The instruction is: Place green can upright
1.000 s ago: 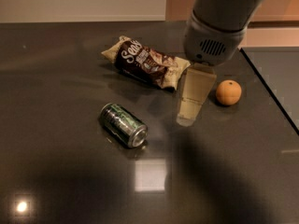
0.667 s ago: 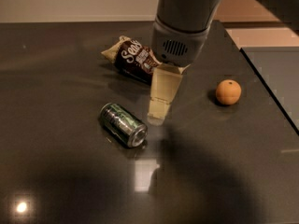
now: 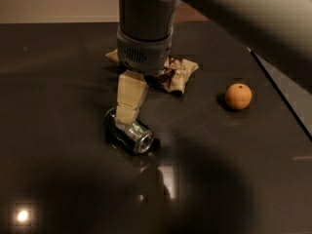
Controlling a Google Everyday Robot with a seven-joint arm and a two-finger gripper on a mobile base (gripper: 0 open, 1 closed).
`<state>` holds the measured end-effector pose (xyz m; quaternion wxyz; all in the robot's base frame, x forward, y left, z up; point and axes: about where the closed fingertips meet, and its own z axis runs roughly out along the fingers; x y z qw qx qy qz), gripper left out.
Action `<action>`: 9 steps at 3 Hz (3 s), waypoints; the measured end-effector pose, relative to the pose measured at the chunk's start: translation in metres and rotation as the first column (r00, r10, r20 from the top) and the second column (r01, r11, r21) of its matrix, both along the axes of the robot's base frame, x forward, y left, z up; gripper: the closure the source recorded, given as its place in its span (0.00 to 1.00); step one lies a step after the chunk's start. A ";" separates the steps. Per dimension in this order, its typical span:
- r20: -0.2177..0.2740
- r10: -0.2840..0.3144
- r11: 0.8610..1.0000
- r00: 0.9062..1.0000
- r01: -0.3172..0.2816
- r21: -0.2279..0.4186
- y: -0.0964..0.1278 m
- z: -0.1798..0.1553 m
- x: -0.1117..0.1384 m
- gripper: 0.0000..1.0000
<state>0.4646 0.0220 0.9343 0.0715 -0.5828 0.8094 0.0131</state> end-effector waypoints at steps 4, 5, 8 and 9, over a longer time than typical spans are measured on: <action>-0.077 -0.227 0.974 0.971 0.225 -0.029 0.034 -0.043 0.013 0.00; -0.084 -0.236 0.971 0.968 0.233 -0.050 0.035 -0.057 0.013 0.00; -0.106 -0.204 0.976 0.973 0.194 -0.102 0.054 -0.084 0.004 0.16; -0.102 -0.208 0.975 0.973 0.197 -0.108 0.055 -0.085 0.008 0.41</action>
Offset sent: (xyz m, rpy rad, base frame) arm 0.0116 0.0316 -0.0337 -0.0319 0.1119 -0.2405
